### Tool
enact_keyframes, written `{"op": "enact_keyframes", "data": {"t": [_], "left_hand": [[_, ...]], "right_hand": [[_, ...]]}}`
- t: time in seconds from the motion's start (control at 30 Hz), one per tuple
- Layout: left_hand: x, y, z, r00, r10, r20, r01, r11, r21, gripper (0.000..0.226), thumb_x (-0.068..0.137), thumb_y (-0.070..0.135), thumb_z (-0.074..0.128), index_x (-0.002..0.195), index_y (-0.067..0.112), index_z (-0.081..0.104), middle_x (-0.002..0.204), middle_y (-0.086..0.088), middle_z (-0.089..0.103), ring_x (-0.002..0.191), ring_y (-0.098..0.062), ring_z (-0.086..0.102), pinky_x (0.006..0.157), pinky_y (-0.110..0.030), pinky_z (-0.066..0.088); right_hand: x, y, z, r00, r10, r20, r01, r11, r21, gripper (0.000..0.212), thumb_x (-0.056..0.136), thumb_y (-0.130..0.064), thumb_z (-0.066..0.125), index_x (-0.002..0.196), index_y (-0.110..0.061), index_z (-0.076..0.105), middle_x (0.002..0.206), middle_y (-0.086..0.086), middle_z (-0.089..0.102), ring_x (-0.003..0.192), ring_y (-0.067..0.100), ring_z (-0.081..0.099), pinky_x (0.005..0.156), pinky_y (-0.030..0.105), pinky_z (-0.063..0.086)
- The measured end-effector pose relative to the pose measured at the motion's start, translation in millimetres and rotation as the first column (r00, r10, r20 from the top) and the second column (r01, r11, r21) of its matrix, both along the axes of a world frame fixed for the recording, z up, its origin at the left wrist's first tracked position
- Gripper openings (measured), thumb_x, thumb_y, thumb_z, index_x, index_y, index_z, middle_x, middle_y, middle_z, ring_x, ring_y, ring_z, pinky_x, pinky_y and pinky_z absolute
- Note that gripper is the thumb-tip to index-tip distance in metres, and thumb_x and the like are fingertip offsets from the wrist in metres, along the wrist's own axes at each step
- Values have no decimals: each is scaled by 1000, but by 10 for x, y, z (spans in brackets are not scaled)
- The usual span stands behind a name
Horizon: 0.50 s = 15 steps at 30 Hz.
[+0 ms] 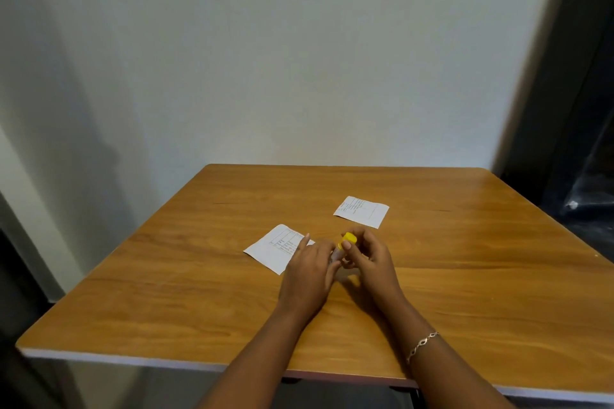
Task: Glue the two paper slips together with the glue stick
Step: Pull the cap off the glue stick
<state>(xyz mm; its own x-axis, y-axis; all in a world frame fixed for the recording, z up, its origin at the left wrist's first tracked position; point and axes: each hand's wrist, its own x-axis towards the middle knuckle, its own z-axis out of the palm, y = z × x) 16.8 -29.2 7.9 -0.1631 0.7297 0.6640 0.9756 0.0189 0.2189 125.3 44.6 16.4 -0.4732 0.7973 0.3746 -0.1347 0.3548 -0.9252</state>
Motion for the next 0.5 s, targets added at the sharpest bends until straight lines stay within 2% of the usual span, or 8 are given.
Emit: {"op": "enact_keyframes", "data": {"t": [0.03, 0.13, 0.2, 0.27, 0.33, 0.43, 0.5], "left_hand": [[0, 3, -2, 1000, -9, 30, 10, 1000, -26, 17, 87, 31, 47, 95, 18, 55, 76, -1, 68, 75, -17, 64, 85, -35, 55], [-7, 15, -10, 991, 15, 129, -3, 995, -98, 22, 90, 29, 52, 106, 15, 56, 96, -6, 66, 88, -18, 60, 71, -32, 52], [-7, 18, -23, 992, 6, 126, 7, 995, -99, 29, 90, 29, 52, 116, 16, 52, 108, -6, 63, 97, -17, 57, 73, -29, 49], [7, 12, -14, 993, -14, 119, 26, 995, -98, 32, 89, 27, 54, 119, 15, 52, 114, -6, 61, 102, -18, 56, 74, -28, 48], [7, 9, -3, 995, -21, 100, 29, 996, -81, 26, 88, 24, 57, 111, 13, 56, 108, -8, 62, 97, -21, 58, 67, -28, 47], [-10, 9, -6, 995, -11, 97, 16, 999, -48, 15, 85, 19, 60, 99, 13, 58, 96, -6, 63, 85, -20, 60, 58, -24, 42], [-13, 2, -10, 996, -20, 85, 22, 1000, -20, 15, 83, 14, 63, 97, 13, 59, 93, -6, 65, 81, -21, 62, 56, -26, 44]], "right_hand": [[12, -1, -5, 1000, 8, 8, -8, 1000, -7, 2, 83, -22, 59, 84, -21, 57, 77, 2, 60, 71, 12, 57, 60, 26, 47], [26, -1, -38, 999, 1, 41, -1, 1000, 5, 10, 87, -12, 57, 85, -22, 57, 78, 2, 61, 67, 8, 55, 54, 22, 43], [28, -1, -46, 999, -4, 47, 4, 1000, 5, 4, 87, -15, 58, 85, -17, 57, 76, 2, 60, 61, 3, 52, 52, 19, 42], [27, -2, -37, 999, -14, 49, 14, 1000, -7, 9, 86, -17, 59, 85, -9, 56, 73, 7, 59, 53, 1, 49, 47, 18, 40], [20, 3, -33, 998, -27, 53, 28, 999, -19, 16, 86, -20, 60, 84, -4, 55, 70, 13, 58, 49, 4, 46, 44, 19, 39], [5, 27, -70, 992, -75, 97, 73, 997, 30, 26, 80, -35, 62, 81, -9, 58, 74, 25, 61, 53, 15, 44, 46, 28, 37], [2, 38, -87, 987, -103, 127, 95, 993, 71, 21, 80, -32, 64, 80, -11, 59, 69, 19, 63, 55, 13, 45, 51, 30, 37]]}}
